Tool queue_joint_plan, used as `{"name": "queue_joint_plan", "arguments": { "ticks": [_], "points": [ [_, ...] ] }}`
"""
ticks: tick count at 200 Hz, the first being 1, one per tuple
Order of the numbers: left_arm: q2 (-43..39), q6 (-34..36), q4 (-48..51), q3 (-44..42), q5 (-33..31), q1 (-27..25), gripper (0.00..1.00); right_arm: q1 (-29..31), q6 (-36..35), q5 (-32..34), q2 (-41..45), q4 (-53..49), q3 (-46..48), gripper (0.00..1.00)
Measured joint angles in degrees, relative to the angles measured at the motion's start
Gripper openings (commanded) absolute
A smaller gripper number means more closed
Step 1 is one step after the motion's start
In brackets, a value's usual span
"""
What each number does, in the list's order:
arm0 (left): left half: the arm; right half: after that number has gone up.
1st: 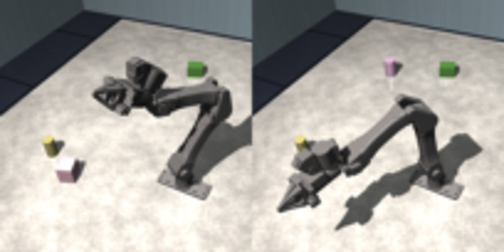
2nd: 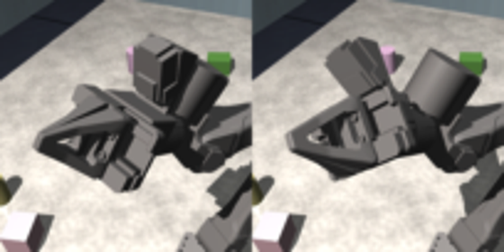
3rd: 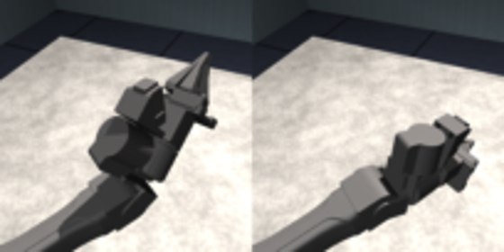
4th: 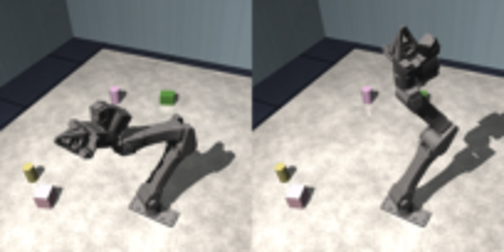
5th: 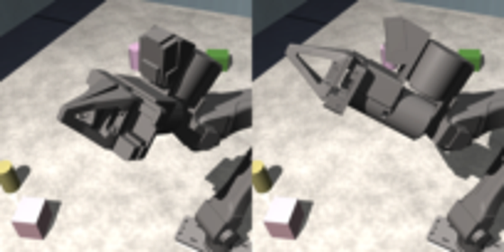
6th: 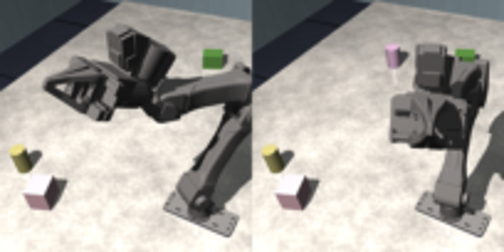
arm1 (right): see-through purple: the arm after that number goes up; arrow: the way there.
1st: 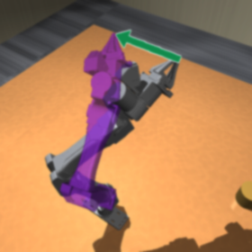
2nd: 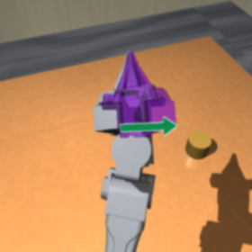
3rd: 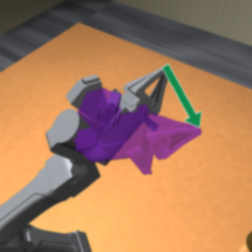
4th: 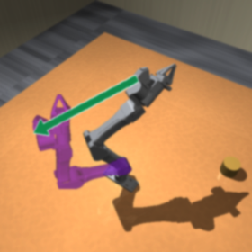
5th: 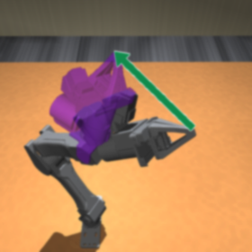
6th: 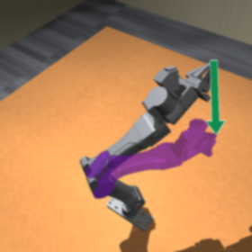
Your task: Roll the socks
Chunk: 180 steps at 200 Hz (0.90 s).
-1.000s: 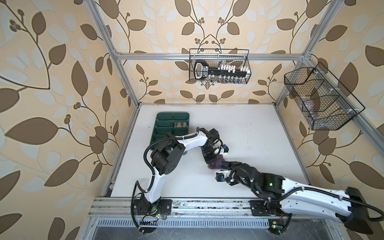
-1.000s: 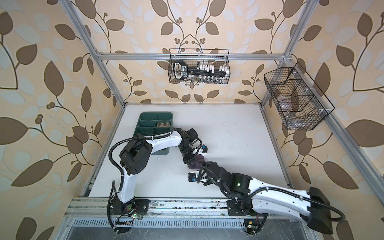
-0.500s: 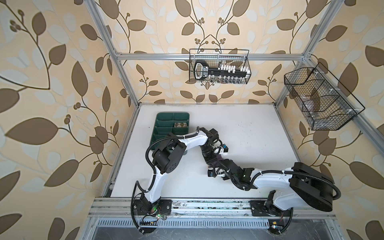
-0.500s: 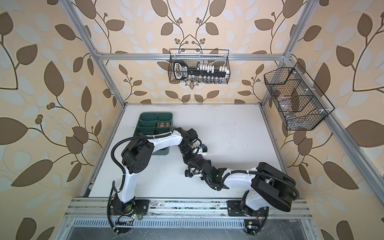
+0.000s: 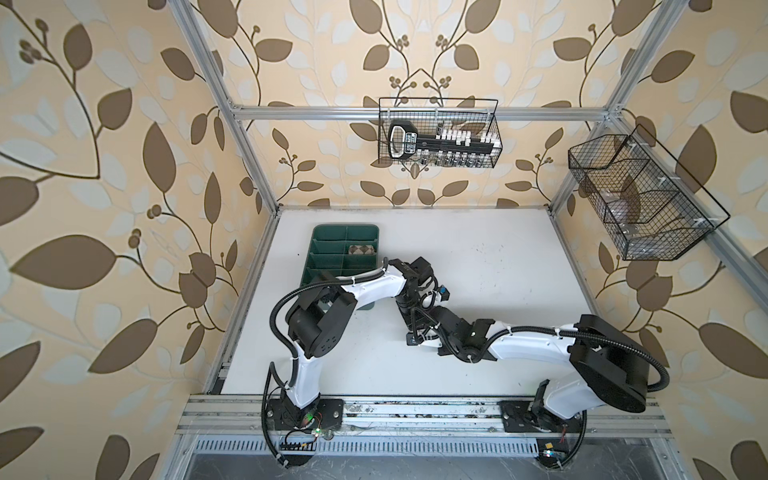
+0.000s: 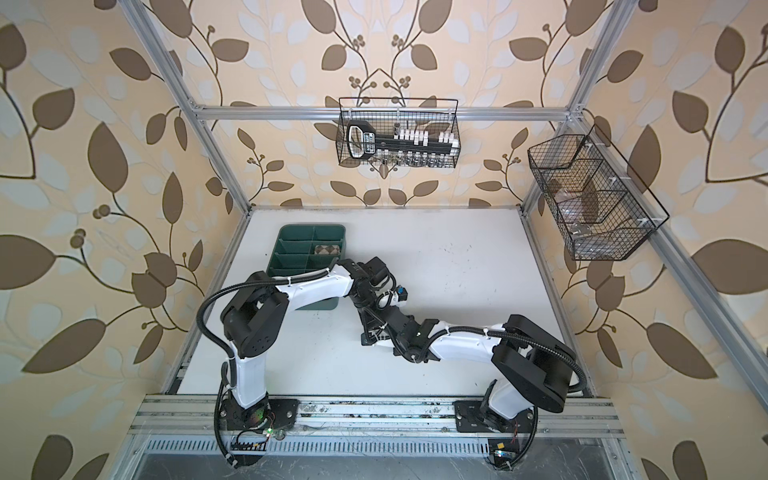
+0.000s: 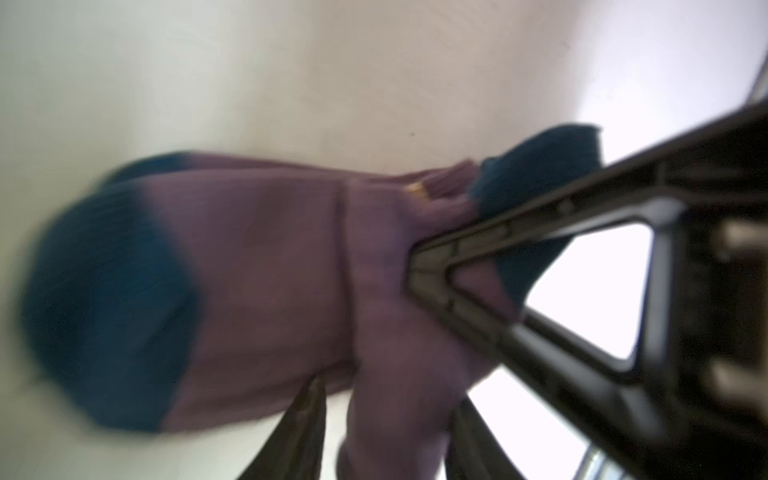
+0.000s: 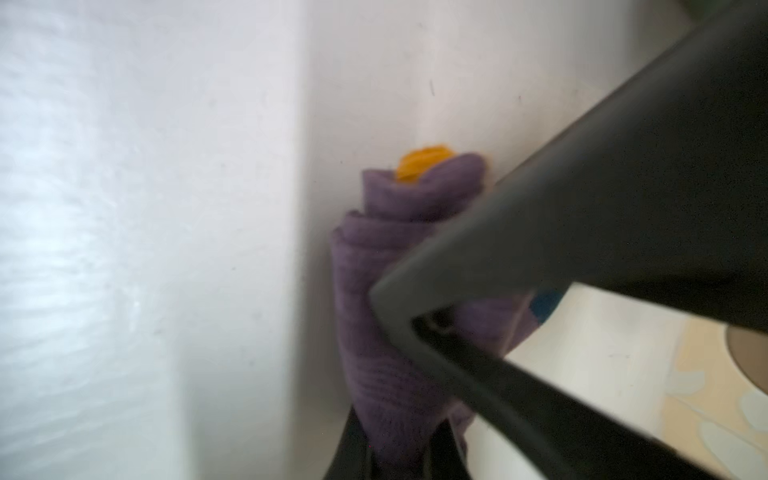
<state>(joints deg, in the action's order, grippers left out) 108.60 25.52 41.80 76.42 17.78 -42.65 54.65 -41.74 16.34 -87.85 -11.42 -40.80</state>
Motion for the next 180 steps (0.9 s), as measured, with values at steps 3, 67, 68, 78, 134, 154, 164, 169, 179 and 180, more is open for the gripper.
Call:
{"name": "queue_joint_plan", "arguments": {
  "ticks": [3,67,68,78,134,154,164,169,179,180],
  "points": [
    [-1.3,-1.2,-0.8,-0.8,-1.5,0.0,0.62,-0.2,0.6,-0.5,-0.1,-1.0,-0.5,0.00],
    [-33.2,-7.5,-11.6,-15.5,-25.5,0.3,0.99,-5.3,7.5,-15.6,-0.6,-15.9,-6.6,0.00],
    [-34.0,-7.5,-11.8,-15.8,-25.8,0.3,0.99,-5.4,7.5,-15.9,-0.7,-16.1,-6.7,0.00],
    [-39.2,-8.1,-13.1,-17.7,-27.3,0.3,0.99,-6.6,7.7,-18.5,-1.8,-18.1,-8.3,0.00],
    [-57.4,-5.8,-10.1,-21.8,-17.6,0.2,0.87,-12.7,7.9,-29.8,-12.1,-30.7,-20.4,0.00],
    [-56.8,-2.5,-4.9,-21.8,-13.8,-4.8,0.84,-14.2,7.2,-32.3,-15.5,-34.7,-24.3,0.00],
    [-54.9,-1.3,-3.0,-21.8,-15.4,-10.7,0.84,-14.8,6.9,-33.4,-17.0,-36.5,-26.1,0.00],
    [-53.2,-0.7,-2.4,-21.9,-17.2,-14.8,0.85,-15.0,6.7,-33.8,-17.7,-37.3,-26.8,0.00],
    [-49.2,0.2,-2.4,-22.5,-20.3,-21.0,0.83,-15.5,6.3,-34.6,-18.9,-38.7,-28.1,0.00],
    [-48.9,0.2,-2.4,-22.6,-20.5,-21.4,0.83,-15.6,6.3,-34.6,-19.1,-38.9,-28.3,0.00]
  ]
}}
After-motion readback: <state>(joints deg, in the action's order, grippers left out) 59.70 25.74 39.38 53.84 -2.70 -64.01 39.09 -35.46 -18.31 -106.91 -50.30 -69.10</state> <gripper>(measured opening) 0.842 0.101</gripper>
